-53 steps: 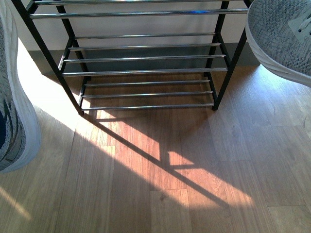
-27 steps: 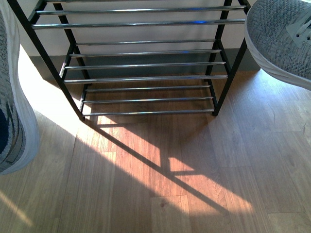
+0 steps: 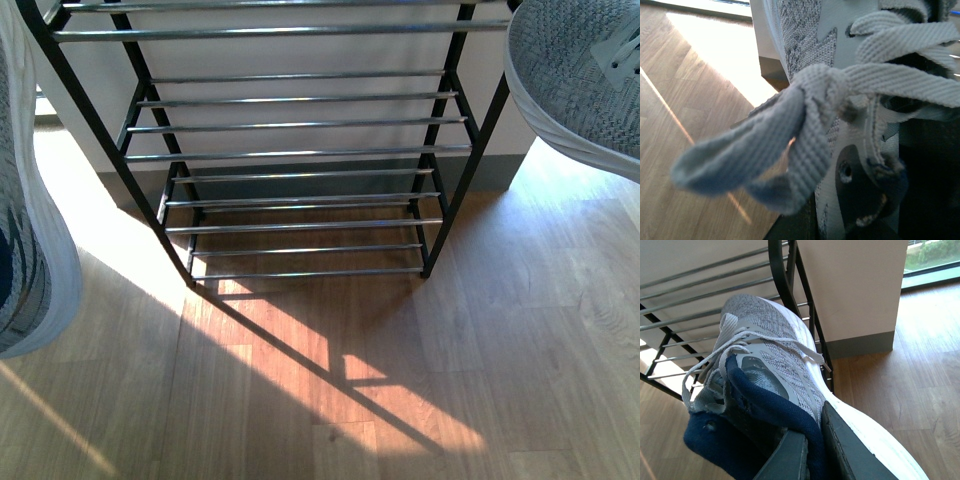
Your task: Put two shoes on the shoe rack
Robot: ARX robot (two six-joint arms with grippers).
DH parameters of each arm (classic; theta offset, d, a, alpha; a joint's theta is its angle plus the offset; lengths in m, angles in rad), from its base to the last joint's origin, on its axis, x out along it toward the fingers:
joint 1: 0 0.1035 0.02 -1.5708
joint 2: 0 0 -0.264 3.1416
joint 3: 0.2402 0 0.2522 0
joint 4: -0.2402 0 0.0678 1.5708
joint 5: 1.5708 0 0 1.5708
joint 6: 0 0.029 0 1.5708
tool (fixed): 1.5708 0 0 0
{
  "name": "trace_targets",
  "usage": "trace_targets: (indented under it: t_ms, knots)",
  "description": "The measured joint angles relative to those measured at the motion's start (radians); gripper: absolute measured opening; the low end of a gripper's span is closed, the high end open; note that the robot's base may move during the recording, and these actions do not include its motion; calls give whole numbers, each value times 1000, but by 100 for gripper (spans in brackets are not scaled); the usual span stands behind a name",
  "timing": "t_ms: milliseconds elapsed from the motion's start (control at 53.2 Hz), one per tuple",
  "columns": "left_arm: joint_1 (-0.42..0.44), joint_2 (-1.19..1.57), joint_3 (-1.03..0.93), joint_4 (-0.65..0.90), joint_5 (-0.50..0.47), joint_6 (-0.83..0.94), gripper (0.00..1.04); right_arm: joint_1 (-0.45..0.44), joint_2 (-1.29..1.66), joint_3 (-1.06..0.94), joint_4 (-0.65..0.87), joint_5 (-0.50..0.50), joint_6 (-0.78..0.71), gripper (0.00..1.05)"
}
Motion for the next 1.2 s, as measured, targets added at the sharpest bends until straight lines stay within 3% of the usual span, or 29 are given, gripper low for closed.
trace_targets:
  t_ms: [639, 789, 977, 1070, 1202]
  knots:
    - [0, 0, 0, 0, -1, 0, 2, 0, 0, 0, 0, -1, 0, 6]
    - [0, 0, 0, 0, -2, 0, 2, 21, 59, 6, 163, -138, 13, 6]
    - [0, 0, 0, 0, 1, 0, 2, 182, 153, 106, 118, -6, 144, 6]
    - [0, 0, 0, 0, -2, 0, 2, 294, 262, 198, 106, 142, 235, 6]
    - [0, 0, 0, 0, 0, 0, 2, 375, 385, 314, 60, 280, 349, 6]
